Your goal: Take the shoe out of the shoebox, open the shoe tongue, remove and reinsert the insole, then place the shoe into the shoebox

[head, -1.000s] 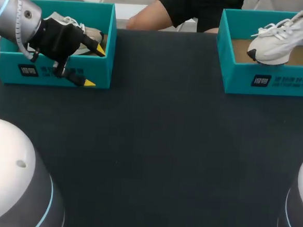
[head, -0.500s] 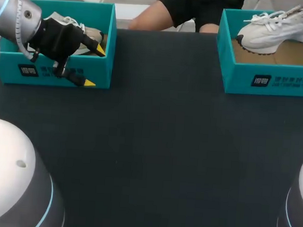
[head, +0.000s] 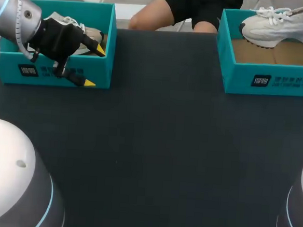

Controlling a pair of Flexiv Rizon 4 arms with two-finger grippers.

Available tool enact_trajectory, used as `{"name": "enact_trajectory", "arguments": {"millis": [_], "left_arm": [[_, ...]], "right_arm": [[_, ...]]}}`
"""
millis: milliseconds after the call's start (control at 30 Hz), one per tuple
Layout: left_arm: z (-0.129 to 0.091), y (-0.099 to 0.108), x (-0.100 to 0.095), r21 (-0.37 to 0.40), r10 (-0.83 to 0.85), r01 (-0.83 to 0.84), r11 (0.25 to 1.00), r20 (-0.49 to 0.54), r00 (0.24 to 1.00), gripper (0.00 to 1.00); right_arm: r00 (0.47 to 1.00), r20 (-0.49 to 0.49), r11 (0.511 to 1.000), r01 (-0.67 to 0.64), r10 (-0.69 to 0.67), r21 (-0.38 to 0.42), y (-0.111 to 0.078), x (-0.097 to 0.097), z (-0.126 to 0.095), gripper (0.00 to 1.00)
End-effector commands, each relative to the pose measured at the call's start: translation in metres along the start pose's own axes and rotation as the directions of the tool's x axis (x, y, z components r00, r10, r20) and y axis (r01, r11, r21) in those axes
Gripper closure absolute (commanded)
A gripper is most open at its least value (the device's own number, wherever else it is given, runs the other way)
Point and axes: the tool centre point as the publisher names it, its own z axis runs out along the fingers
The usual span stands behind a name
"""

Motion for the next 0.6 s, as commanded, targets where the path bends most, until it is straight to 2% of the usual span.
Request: {"name": "enact_trajectory", "arguments": {"millis": [33,300,333,400,467,600], "left_arm": [[0.0,0.0,0.001,-0.003,0.0,0.0,1.0,0.0,1.0,0.0],[0.0,0.0,0.001,-0.003,0.0,0.0,1.0,0.0,1.0,0.0],[0.0,0.0,0.001,-0.003,0.0,0.0,1.0,0.0,1.0,0.0],[0.0,0.0,0.001,-0.003,0.0,0.0,1.0,0.0,1.0,0.0],[0.0,0.0,0.001,-0.003,0.0,0.0,1.0,0.0,1.0,0.0],[0.0,0.0,0.001,-0.003,0.0,0.0,1.0,0.0,1.0,0.0]], "right_arm": [[1.0,0.003,1.0,-0.014,0.014,-0.002,0.002,0.001,0.008,1.0],[0.998,0.025,0.999,-0.05,0.05,0.004,0.008,0.006,0.028,1.0],[0.996,0.084,1.0,-0.022,0.021,0.003,0.009,0.008,0.029,1.0],[0.998,0.042,0.999,-0.048,0.048,-0.002,0.012,0.01,0.033,1.0],[0.997,0.061,0.999,-0.048,0.048,0.002,0.014,0.011,0.038,1.0],[0.997,0.032,0.998,-0.068,0.068,0.005,0.019,0.013,0.048,1.0]]}}
